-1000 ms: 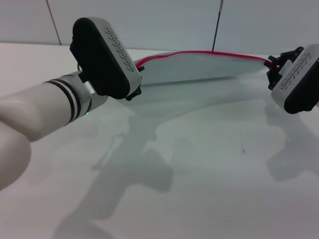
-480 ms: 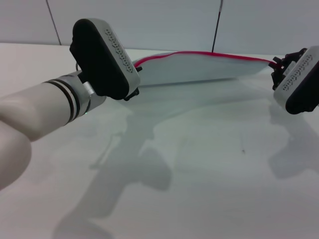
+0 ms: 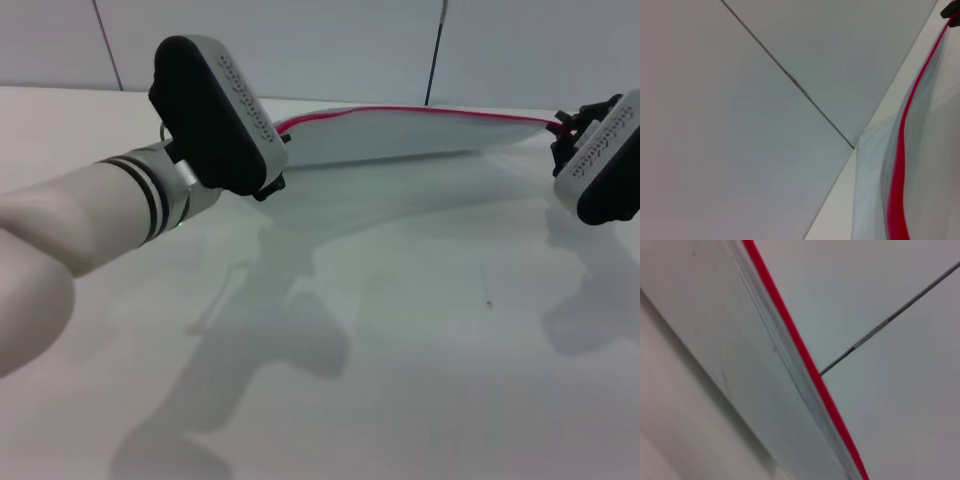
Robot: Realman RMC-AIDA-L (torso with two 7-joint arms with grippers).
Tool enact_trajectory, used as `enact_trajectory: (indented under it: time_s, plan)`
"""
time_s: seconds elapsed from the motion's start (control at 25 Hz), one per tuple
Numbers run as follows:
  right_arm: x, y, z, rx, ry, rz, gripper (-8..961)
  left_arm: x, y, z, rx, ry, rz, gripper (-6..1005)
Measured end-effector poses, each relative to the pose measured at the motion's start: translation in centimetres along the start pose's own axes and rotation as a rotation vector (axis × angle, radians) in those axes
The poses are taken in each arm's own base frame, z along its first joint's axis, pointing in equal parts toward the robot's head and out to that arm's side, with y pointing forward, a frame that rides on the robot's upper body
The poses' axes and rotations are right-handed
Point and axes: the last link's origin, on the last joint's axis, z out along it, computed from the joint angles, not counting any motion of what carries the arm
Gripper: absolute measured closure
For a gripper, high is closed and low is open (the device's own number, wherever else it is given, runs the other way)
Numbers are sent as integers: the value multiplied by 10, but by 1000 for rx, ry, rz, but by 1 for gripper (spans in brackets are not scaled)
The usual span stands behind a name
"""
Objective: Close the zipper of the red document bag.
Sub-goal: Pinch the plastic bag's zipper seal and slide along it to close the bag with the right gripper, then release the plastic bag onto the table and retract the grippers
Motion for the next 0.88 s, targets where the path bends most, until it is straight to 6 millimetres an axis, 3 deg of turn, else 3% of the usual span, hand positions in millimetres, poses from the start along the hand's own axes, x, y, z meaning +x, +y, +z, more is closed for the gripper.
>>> enact_trajectory:
  time_s: [0.2, 0.44, 0.56, 0.88]
  plan:
    - [1, -3, 0, 30, 0, 13, 880, 11, -1, 6, -9, 23, 4, 909]
    - [0, -4, 0, 33, -1, 15, 708, 24, 5, 15, -45, 49, -17, 902]
    - [-1, -5, 0, 43, -5, 21, 610, 27, 8, 17, -62, 60, -47, 708]
    - [2, -5, -1, 53, -1, 60, 577, 30, 9, 18, -76, 76, -103, 536]
